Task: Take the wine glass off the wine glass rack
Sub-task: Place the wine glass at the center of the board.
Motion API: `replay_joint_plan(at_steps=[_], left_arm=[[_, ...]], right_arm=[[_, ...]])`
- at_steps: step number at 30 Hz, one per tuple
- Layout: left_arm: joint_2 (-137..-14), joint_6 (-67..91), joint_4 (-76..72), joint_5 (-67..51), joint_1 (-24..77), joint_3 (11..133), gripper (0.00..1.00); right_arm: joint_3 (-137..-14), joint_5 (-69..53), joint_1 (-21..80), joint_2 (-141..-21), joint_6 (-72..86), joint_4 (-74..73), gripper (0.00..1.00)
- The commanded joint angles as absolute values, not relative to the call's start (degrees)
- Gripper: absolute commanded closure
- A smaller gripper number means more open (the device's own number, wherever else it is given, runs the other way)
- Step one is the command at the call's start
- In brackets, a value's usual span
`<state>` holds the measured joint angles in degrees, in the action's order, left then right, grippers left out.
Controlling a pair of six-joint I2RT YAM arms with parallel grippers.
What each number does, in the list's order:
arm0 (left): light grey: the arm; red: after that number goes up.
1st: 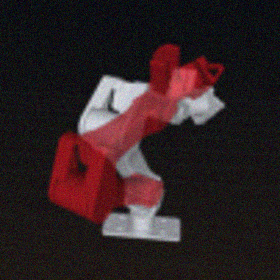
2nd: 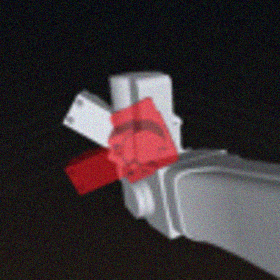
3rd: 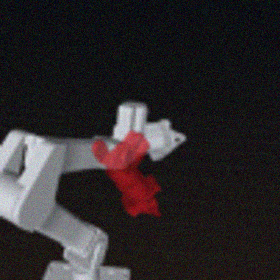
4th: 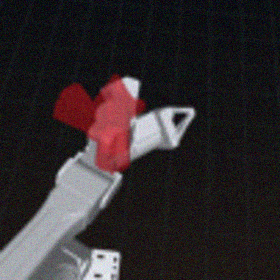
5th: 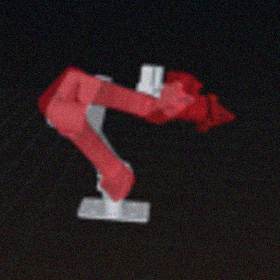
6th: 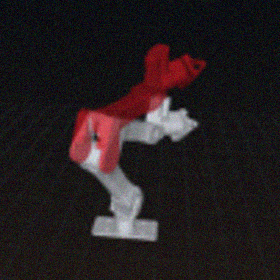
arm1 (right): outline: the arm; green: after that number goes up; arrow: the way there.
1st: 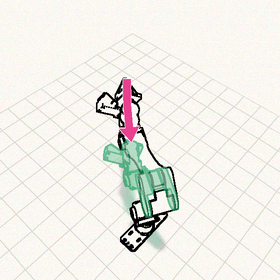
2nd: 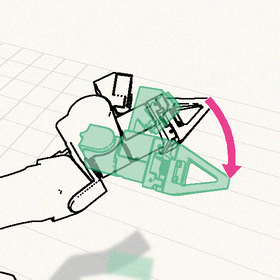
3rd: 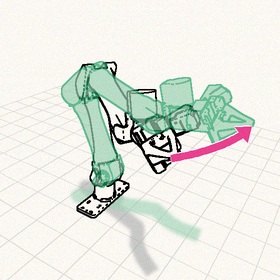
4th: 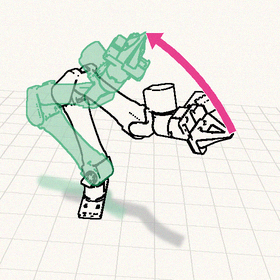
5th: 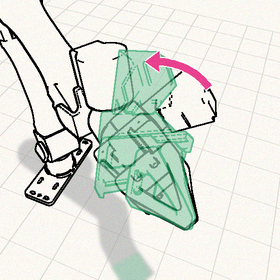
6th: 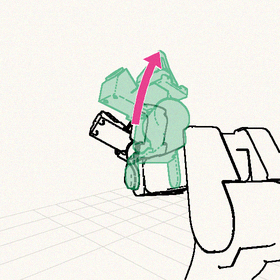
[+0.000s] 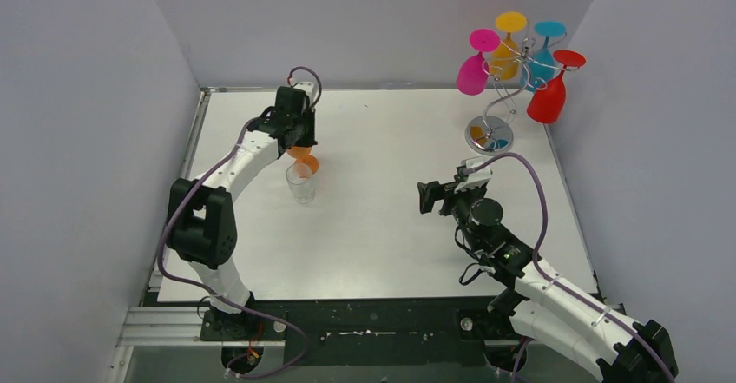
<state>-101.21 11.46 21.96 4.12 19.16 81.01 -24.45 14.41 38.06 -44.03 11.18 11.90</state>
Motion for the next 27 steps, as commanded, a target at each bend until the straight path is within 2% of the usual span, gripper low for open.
replay_joint_plan(at_steps=[1, 5, 11, 16, 23, 27], left_arm=[[-100.0, 12.7, 20.9, 1.7, 19.4, 81.1, 0.98], [-100.3, 12.5, 21.6, 1.8, 19.4, 81.5, 0.91], [-100.0, 12.5, 22.4, 1.9, 19.4, 82.0, 0.71], [-98.4, 12.1, 21.1, 1.7, 19.4, 81.0, 0.62], [-92.3, 12.2, 16.3, 3.9, 19.4, 76.6, 0.30], [-88.4, 12.1, 12.3, 3.1, 19.4, 73.6, 0.25]], right_arm=[[-26.3, 14.2, 37.6, -44.6, 11.3, 14.6, 0.00], [-26.8, 13.6, 37.5, -45.5, 11.3, 14.3, 0.00], [-26.8, 13.4, 37.5, -45.2, 11.6, 13.6, 0.00], [-26.9, 13.3, 37.4, -44.6, 11.8, 13.3, 0.00], [-27.0, 13.5, 37.4, -44.5, 12.2, 12.4, 0.00], [-27.1, 13.7, 37.4, -44.6, 12.7, 12.0, 0.00]])
